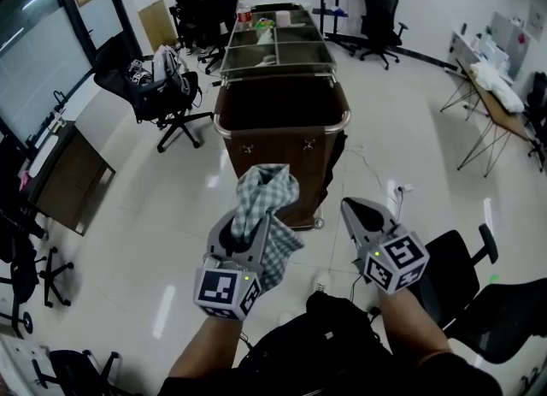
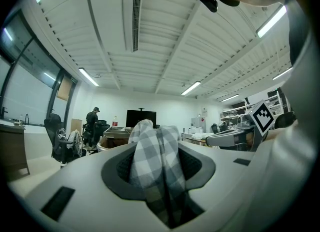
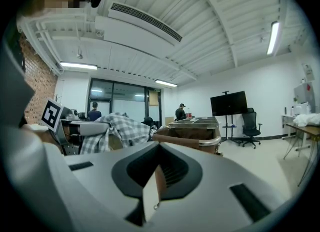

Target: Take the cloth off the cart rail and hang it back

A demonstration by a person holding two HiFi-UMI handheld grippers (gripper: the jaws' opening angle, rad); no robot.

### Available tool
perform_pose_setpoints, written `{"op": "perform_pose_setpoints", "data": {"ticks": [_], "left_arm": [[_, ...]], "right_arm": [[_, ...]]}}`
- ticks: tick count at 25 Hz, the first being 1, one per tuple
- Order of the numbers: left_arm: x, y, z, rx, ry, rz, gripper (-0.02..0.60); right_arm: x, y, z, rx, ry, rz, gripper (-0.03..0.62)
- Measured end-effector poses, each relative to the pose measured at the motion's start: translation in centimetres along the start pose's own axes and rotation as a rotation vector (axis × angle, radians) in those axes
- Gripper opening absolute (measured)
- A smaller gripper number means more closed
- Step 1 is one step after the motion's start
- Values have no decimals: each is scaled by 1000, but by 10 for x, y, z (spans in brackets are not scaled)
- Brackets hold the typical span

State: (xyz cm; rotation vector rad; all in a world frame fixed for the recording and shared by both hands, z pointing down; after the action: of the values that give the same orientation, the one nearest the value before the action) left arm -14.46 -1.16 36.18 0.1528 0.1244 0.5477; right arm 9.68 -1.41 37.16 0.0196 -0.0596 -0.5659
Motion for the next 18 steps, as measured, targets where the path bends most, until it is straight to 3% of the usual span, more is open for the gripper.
{"op": "perform_pose_setpoints", "data": {"ticks": [8, 18], "left_arm": [[-20, -59, -1, 19, -27, -15, 153], [-54, -164, 3, 49, -79, -61, 153]], "right_arm": [[41, -33, 3, 5, -13, 4, 14], [123, -97, -11, 52, -7, -5, 14]]}}
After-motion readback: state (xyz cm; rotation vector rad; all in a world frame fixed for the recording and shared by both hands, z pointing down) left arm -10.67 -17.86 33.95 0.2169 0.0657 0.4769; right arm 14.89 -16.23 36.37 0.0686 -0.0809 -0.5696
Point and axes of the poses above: the fingertips, and each gripper's own axes: y backward along the fingers, x to its right, z out of its underside, the point moved 7 cm from there along y, backward along the fingers, and after that the axes turned 11 degrees about x, right-handed, at the moved point
